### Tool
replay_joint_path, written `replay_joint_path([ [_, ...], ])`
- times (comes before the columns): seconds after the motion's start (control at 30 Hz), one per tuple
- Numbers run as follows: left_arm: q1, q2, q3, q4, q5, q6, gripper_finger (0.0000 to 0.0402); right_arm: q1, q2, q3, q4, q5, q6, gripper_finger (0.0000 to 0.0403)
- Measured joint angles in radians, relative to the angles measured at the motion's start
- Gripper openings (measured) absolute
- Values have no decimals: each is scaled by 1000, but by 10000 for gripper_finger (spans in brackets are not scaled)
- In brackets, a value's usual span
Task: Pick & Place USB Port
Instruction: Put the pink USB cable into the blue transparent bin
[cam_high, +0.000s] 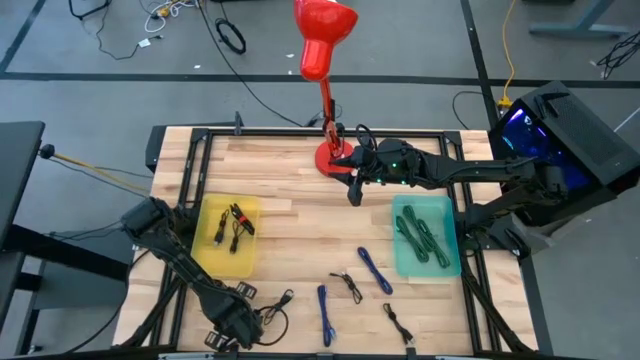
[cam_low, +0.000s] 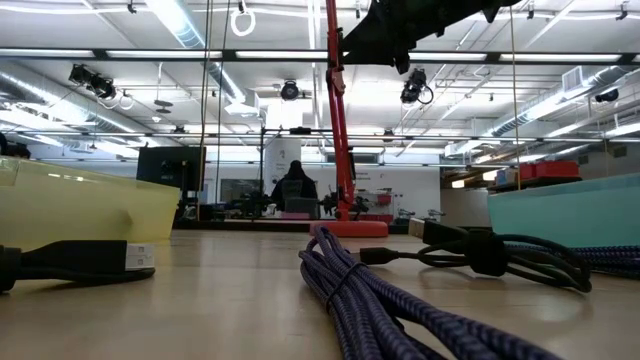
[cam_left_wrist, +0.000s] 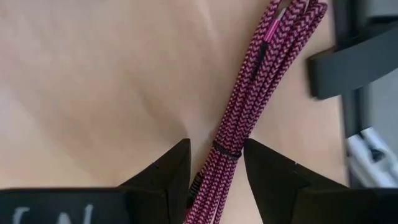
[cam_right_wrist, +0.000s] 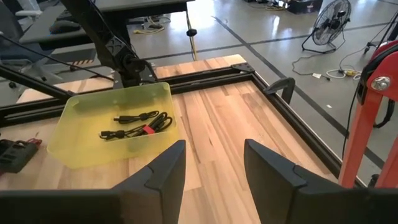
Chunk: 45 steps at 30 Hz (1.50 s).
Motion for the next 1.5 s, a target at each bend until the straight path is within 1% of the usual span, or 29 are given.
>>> replay_joint_path([
  [0.1, 0, 0, 0, 17, 39, -1, 153, 0, 0, 0, 0, 0, -2, 165],
  [0.27, 3, 0, 7, -7, 62, -5, 153, 0, 0, 0, -1, 0, -5, 165],
  [0.33, 13, -1, 27, -59, 40, -13, 153, 0, 0, 0, -1, 0, -6, 165],
  [0.4, 18, -3, 31, -71, 30, -22, 153, 0, 0, 0, -1, 0, -6, 165],
  [0.53, 11, 4, 31, -58, 40, 10, 153, 0, 0, 0, -1, 0, -6, 165],
  [0.77, 10, 4, 31, -22, 61, -24, 148, 0, 0, 0, -5, 0, -6, 165],
  [1.07, -13, 21, 24, 13, 52, -20, 128, 0, 0, 0, -47, 0, -2, 165],
  [1.2, -23, 32, 24, 37, 22, -25, 126, 0, 0, 0, -50, 0, 0, 165],
  [1.27, -24, 37, 25, 33, -9, -21, 124, 0, 0, -1, -46, 0, 0, 165],
  [1.37, -23, 47, 28, 28, -20, -22, 101, 0, 0, -1, -44, 0, 0, 165],
  [1.5, -5, 55, 28, 21, -15, -16, 25, 0, 0, -1, -45, 0, -2, 165],
])
